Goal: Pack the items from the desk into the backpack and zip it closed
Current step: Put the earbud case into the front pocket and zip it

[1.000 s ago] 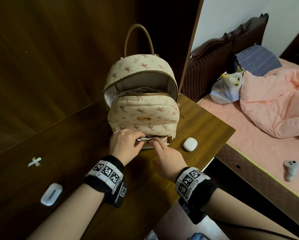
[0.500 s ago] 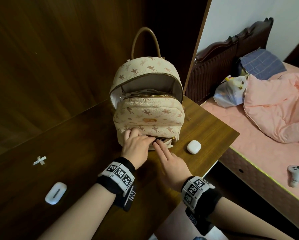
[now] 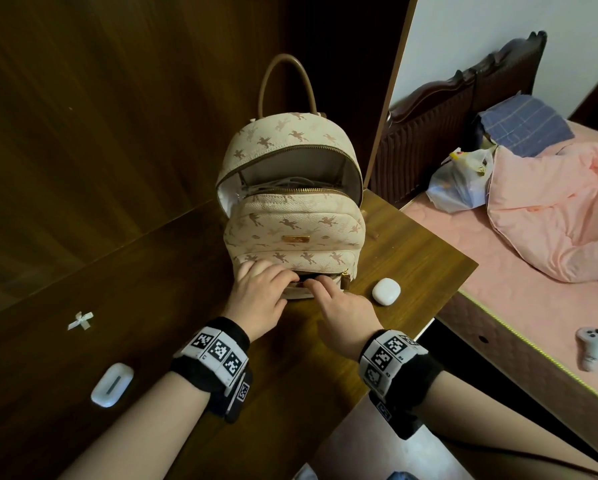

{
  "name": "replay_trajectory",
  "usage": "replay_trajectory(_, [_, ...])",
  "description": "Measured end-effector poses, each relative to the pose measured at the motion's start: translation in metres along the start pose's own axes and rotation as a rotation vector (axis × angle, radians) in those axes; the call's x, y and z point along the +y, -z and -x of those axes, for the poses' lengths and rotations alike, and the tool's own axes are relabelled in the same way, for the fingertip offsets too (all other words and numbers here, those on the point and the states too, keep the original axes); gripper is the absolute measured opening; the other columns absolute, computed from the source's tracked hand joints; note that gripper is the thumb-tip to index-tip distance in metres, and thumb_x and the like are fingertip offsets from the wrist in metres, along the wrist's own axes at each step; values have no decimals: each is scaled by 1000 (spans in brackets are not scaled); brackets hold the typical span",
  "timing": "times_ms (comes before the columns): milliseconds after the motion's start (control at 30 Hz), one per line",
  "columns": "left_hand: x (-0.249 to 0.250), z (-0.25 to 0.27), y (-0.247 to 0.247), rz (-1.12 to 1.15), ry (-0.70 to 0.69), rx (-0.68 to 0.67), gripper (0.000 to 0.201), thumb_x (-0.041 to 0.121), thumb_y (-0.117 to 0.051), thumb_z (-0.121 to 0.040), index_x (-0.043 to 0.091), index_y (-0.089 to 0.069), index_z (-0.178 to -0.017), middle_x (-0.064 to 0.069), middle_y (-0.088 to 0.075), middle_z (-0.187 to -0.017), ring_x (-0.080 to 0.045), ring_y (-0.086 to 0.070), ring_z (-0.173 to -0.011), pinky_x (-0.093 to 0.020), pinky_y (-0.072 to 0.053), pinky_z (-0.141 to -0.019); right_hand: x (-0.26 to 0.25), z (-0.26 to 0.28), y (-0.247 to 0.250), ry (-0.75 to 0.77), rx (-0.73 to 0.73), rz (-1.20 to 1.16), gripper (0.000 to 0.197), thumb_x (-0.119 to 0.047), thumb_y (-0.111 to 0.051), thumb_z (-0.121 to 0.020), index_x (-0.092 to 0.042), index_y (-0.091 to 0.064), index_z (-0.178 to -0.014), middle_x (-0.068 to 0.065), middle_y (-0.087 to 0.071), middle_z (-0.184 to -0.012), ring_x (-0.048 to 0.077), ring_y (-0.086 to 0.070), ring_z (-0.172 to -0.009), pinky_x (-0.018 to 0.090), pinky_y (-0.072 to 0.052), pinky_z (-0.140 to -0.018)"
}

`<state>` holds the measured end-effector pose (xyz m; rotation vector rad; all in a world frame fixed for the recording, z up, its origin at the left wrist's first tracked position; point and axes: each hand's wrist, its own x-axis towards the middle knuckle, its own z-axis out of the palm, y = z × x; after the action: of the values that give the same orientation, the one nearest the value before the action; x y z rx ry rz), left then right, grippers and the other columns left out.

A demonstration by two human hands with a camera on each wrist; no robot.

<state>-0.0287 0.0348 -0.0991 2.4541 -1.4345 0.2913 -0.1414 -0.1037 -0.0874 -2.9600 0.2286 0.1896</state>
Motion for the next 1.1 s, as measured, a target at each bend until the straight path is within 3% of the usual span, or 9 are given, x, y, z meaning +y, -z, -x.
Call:
replay_trajectory(167, [-3,2,6,70,25,-63,41,13,-77,-66,24,-62,-103,9,-65,-102,-20,-58,-103,-39,-37,-95,-2,-8,6,-84,17,66,58,-16,-52,-87,-17,-24,-137,3,-46,-127,24,-62,-82,27,-26,-46])
replay_trajectory(300, [-6,3,6,91,36,-83,31,11,-71,-72,24,-58,-97,11,-61,-99,-17,-55,-104,-33,-25,-99,-5,-11,4,-97,38,130,54,-18,-53,-87,-15,-26,-134,3,-50,-118,20,-61,-78,26,-20,-43])
replay_trajectory(400, [-5,2,6,105,49,-85,26,12,-68,-74,23,-57,-94,12,-60,-97,-16,-53,-105,-28,-19,-98,-2,-11,3,-85,49,93,55,-20,-53,-87,-14,-27,-135,3,-49,-122,22,-62,-84,28,-30,-50])
replay_trajectory(500, [-7,1,8,117,52,-95,24,12,-67,-75,23,-56,-93,11,-60,-97,-17,-52,-105,-29,-20,-98,12,-5,-2,30,112,-47,59,-19,-60,-81,-13,-36,-135,4,-52,-129,26,-62,-93,31,-42,-59])
replay_trajectory(633, [-5,2,9,115,48,-102,26,14,-68,-75,24,-57,-95,11,-61,-97,-18,-54,-104,-35,-28,-99,28,4,-14,154,240,1,73,-16,-77,-60,-13,-49,-126,6,-61,-124,23,-65,-79,29,-50,-49])
replay_trajectory(800, [-4,7,8,89,42,-78,37,20,-72,-72,24,-60,-106,9,-63,-103,-18,-57,-103,-33,-30,-98,29,-3,-13,196,347,-123,52,-8,-68,-66,-10,-58,-117,7,-66,-117,27,-64,-92,39,-58,-63])
replay_trajectory(1000, [-10,19,20,189,120,16,28,14,-71,-75,18,-62,-102,5,-65,-98,-17,-61,-94,-34,-50,-84,27,-3,-2,365,456,-163,28,-9,-54,-78,-14,-68,-102,1,-70,-109,22,-67,-90,31,-58,-69])
replay_trajectory(1100, [-21,29,26,188,208,86,22,14,-71,-78,15,-64,-99,3,-66,-97,-18,-60,-93,-30,-50,-80,15,-12,2,390,478,-167,28,-4,-61,-73,-13,-69,-98,1,-71,-105,23,-67,-87,31,-58,-64])
